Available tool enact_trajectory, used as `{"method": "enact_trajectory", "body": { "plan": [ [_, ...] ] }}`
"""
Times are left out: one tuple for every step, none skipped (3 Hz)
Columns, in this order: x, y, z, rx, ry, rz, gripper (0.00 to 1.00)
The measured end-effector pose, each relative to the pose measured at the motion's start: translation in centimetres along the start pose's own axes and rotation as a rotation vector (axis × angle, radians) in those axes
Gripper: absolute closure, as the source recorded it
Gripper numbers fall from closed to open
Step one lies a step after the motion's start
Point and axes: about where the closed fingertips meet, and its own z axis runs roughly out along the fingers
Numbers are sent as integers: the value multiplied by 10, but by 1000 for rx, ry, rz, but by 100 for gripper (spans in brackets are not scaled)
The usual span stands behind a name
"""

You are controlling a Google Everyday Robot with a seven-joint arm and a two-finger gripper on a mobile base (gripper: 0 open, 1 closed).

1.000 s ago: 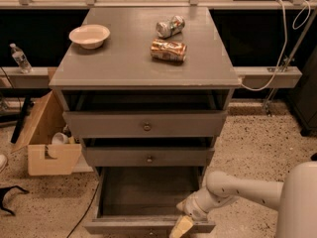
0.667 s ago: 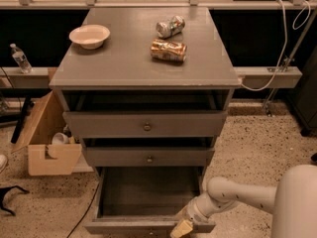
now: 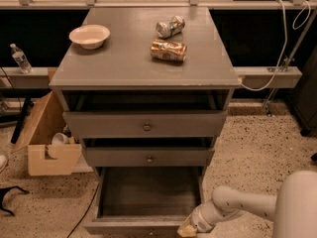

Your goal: Close bottom drawer

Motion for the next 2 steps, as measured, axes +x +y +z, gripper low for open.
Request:
{"method": "enact_trajectory", "body": {
  "plan": [
    [1, -1, 1, 6, 0, 3, 100],
    [1, -1, 1, 6, 0, 3, 100]
  ]
}}
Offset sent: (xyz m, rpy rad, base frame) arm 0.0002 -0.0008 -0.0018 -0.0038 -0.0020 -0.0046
